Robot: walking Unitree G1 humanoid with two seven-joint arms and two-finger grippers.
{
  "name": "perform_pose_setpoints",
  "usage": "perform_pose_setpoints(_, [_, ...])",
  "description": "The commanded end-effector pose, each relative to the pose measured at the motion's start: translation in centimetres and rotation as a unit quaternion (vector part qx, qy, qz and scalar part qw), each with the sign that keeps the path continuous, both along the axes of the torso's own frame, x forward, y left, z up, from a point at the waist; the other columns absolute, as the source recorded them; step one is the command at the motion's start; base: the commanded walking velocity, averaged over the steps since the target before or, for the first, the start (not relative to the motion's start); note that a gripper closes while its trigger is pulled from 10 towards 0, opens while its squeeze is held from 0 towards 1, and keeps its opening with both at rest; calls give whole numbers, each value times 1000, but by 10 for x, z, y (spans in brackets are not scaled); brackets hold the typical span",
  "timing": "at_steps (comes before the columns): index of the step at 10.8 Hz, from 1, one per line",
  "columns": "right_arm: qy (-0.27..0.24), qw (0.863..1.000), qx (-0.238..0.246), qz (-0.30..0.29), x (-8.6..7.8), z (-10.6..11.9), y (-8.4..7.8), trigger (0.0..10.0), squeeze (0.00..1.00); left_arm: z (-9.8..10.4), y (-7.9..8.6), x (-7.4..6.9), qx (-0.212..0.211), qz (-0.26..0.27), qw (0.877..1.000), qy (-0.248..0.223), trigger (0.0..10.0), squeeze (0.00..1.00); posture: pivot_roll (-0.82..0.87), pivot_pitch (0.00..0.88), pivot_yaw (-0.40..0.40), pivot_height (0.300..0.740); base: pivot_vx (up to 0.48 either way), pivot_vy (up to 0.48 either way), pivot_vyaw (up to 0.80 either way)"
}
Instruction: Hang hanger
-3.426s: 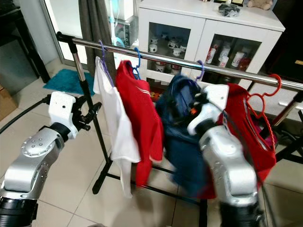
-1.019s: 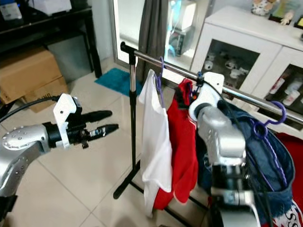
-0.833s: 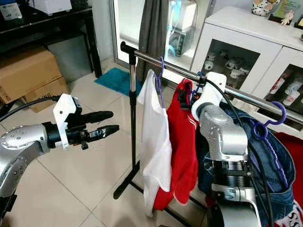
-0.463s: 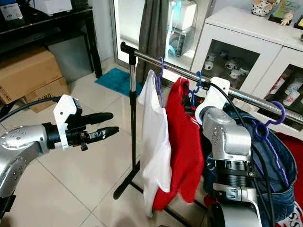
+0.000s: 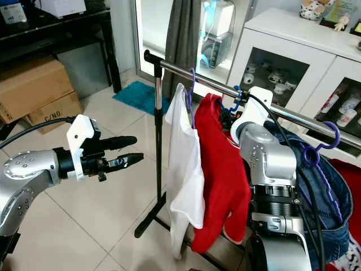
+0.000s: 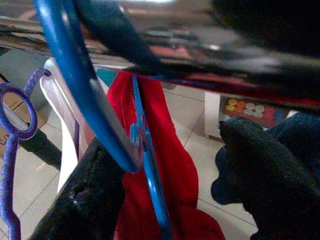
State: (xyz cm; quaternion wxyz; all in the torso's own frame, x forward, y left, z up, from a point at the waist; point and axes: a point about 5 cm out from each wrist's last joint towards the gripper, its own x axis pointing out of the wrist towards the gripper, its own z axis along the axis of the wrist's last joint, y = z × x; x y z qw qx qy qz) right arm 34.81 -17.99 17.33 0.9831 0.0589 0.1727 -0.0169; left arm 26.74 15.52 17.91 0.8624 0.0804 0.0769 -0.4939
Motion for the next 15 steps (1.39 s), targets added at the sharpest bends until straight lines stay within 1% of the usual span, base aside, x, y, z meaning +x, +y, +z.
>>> perform_pose_setpoints(1, [0,1000,-7,0,2,1,0,4000,0,4,-3,0,2,-5,1000,-13,10000,0,3,0,-88,740,0,0,0])
perform_pose_setpoints(2, [0,1000,-8,1,4,0,1,3765,0,3,-3,-1,2,-4,1000,-13,10000,0,5,0,-92,740,0,0,0])
perform_pose_setpoints(3, [-1,1000,-9,2,6,0,1,3294,0,3,-3,-1,2,-2,1000,-13,10000,0,5,0,-94,740,0,0,0])
perform_pose_setpoints(4, [-2,1000,-9,3,6,0,1,2392,0,3,-3,-1,2,-1,1000,-14,10000,0,5,0,-94,740,0,0,0])
perform_pose_setpoints(5, [-3,1000,-10,4,7,-1,0,863,0,3,-3,0,2,-2,1000,-14,10000,0,3,0,-93,740,0,0,0])
perform_pose_setpoints(6, [-1,1000,-10,5,8,-2,-1,0,0,3,-3,1,2,-1,1000,-14,10000,0,2,0,-93,740,0,0,0])
perform_pose_setpoints(8, [2,1000,-10,5,9,-3,-3,0,0,4,-2,4,2,10,1000,-20,10000,0,-4,0,-86,740,0,0,0])
perform_pose_setpoints(10, [7,1000,-9,5,8,-6,-3,0,0,1,-2,4,3,13,1000,-15,10000,0,-16,0,-68,740,0,0,0])
perform_pose_setpoints(11, [7,1000,-8,4,8,-5,-4,0,0,1,-3,6,2,10,1000,-11,10000,0,-33,0,-51,740,0,0,0])
perform_pose_setpoints(13, [4,1000,-9,4,6,-2,-4,0,0,0,-3,11,-2,18,1000,-11,10000,0,-55,0,-45,740,0,0,0])
perform_pose_setpoints(15, [-27,999,-12,27,3,3,1,0,0,-1,-5,15,-15,46,999,-18,10000,0,-52,0,-45,740,0,0,0])
